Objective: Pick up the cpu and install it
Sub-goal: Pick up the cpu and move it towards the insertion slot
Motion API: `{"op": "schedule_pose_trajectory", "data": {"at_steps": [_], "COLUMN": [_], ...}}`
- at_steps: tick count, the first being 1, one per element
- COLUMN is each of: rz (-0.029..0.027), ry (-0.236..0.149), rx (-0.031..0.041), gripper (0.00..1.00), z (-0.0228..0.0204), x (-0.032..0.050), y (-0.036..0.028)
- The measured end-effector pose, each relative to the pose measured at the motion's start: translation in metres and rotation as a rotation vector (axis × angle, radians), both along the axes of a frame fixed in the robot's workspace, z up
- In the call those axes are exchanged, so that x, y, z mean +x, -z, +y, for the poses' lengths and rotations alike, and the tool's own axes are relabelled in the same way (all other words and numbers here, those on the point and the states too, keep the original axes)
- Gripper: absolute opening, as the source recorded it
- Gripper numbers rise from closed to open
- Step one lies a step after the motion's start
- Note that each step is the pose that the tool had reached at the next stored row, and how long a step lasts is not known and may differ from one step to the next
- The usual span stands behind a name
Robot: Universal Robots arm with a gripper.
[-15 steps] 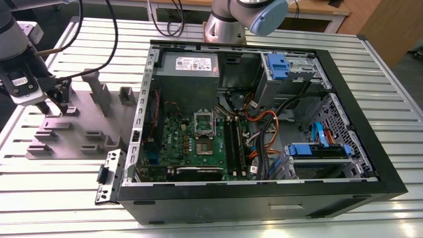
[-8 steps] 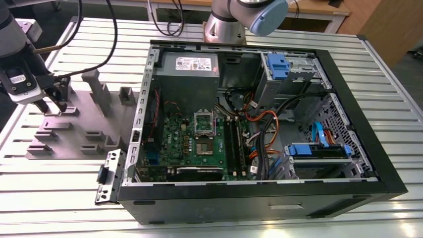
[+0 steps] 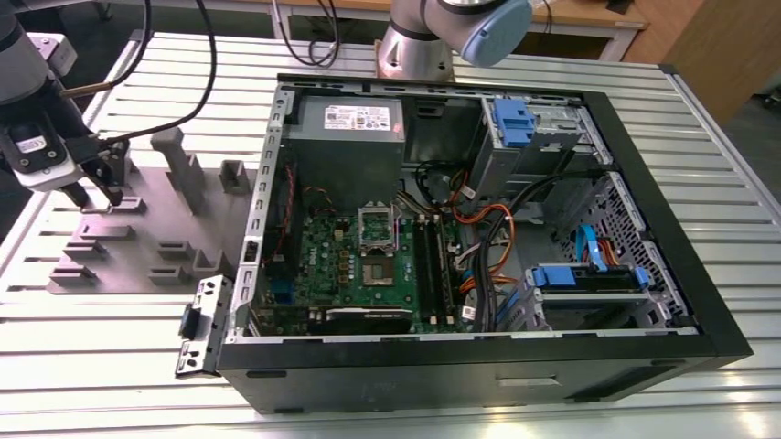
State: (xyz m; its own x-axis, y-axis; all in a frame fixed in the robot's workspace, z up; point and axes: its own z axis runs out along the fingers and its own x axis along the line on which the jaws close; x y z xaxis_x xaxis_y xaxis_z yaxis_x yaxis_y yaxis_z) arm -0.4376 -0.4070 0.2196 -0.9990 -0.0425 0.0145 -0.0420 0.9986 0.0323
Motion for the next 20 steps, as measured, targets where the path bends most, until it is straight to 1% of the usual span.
{"op": "schedule_pose_trajectory", "data": {"at_steps": [8, 9, 10, 14, 16, 20], "rz": [-0.0002, -0.0001, -0.0001, -0.0001, -0.0002, -0.0001], "ry": [0.0, 0.0, 0.0, 0.0, 0.0, 0.0], "rx": [0.0001, 0.0001, 0.0001, 0.0001, 0.0001, 0.0], "gripper": [0.45, 0.45, 0.45, 0.45, 0.45, 0.45], "z": [0.0, 0.0, 0.0, 0.0, 0.0, 0.0], "x": [0.0, 0.0, 0.0, 0.0, 0.0, 0.0], "y": [-0.0017, -0.006, -0.0128, -0.0128, -0.0157, -0.0163]}}
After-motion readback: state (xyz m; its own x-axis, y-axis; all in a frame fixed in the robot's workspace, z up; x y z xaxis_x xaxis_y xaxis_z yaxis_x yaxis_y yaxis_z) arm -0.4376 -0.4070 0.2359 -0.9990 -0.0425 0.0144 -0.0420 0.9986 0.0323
